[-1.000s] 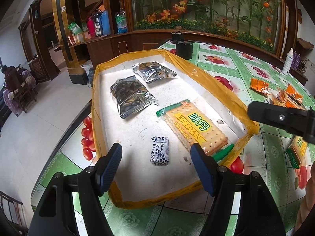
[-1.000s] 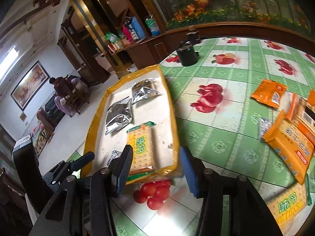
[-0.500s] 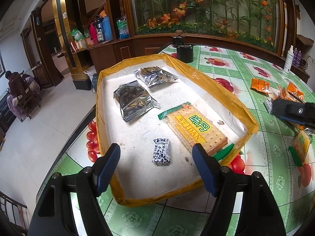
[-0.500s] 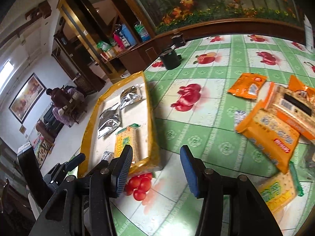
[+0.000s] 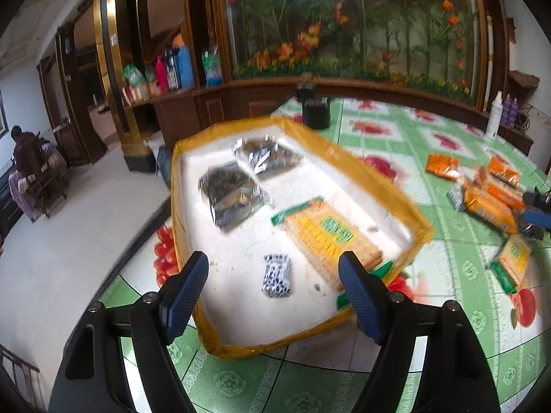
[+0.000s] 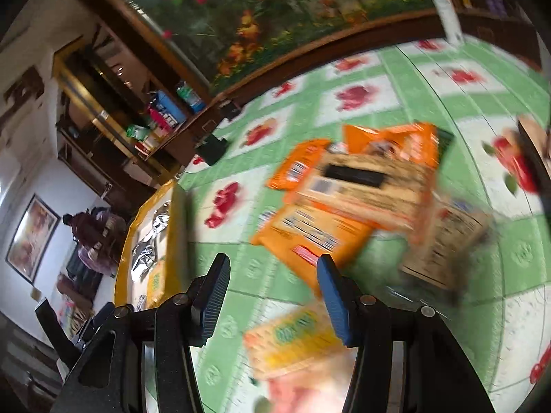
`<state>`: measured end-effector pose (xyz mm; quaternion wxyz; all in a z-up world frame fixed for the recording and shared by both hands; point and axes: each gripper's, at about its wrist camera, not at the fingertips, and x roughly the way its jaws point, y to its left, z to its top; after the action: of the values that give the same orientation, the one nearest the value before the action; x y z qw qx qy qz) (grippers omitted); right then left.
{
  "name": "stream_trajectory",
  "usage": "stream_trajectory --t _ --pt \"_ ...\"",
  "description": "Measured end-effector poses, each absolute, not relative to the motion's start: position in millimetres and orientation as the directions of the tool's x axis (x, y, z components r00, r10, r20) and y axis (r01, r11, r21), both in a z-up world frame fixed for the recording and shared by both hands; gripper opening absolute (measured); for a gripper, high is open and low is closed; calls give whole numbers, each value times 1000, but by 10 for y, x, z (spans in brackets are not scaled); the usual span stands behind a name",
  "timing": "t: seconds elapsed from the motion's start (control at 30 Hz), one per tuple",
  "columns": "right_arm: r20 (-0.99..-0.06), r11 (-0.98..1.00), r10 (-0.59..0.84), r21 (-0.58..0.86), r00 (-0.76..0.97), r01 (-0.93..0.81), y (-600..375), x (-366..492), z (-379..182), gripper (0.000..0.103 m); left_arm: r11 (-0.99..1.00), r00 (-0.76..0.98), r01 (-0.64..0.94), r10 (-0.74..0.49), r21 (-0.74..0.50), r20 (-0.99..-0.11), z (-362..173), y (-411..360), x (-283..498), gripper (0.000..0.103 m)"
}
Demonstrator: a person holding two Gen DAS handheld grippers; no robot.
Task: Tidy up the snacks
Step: 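Lift both tools away from the tray, then grasp a WEIDAN cracker pack with the left tool while the right tool grasps a dried-fruit bag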
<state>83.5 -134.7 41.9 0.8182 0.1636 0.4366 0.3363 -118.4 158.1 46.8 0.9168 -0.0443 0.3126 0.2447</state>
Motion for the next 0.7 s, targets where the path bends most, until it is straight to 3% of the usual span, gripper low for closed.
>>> stream_trajectory --t 0.23,0.4,0.53,0.7 --pt "-656 748 663 574 361 -333 -1557 901 242 57 948 796 -314 294 54 -530 771 1121 -1191 88" --pt "-701 772 629 513 336 -375 -1363 842 198 59 990 810 -126 144 70 -568 725 692 -1056 89" --pt "-623 648 749 618 226 -444 -1268 772 225 61 999 781 7 19 39 -624 630 459 -883 89" --pt "-567 655 756 643 327 -398 -1544 805 346 61 988 706 156 -113 -2 -699 472 243 -628 89"
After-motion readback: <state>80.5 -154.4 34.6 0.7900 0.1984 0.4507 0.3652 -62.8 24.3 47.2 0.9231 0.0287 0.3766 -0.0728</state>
